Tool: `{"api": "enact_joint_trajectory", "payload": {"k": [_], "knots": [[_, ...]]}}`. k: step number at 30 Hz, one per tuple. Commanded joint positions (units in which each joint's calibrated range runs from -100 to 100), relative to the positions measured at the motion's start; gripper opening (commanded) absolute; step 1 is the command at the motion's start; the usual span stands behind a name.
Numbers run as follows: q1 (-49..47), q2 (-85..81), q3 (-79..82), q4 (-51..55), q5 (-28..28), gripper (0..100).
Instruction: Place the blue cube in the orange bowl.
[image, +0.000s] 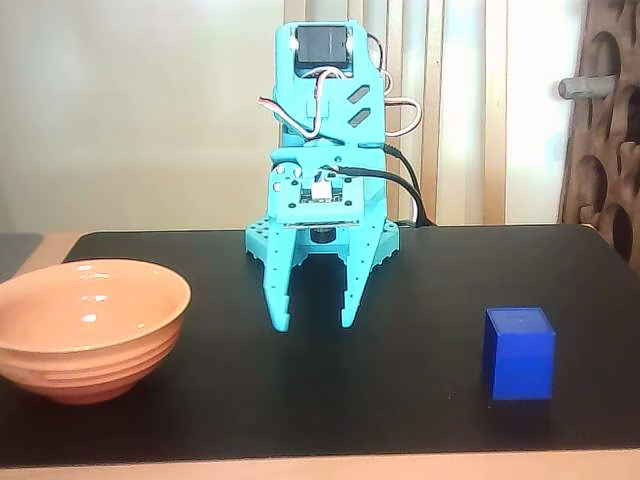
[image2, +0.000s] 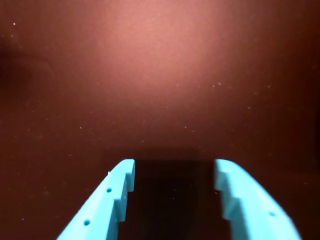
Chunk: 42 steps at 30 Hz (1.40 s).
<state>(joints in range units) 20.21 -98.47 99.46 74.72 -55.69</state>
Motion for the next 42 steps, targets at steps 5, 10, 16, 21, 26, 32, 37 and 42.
{"api": "enact_joint_trajectory", "payload": {"k": [5,10,16,21,26,32,37,42], "knots": [[0.86,-1.02,0.54,0.54,-0.16,28],[0.66,-1.02,0.54,0.54,-0.16,27],[0.66,-0.93,0.36,-0.16,-0.16,27],[0.66,0.0,-2.82,-0.25,0.26,27],[0.66,4.52,-7.72,-0.25,0.26,27],[0.46,11.17,-16.25,0.01,0.26,27],[-1.75,18.16,-23.6,1.32,0.0,27],[-2.95,25.23,-32.04,4.8,0.05,27]]}}
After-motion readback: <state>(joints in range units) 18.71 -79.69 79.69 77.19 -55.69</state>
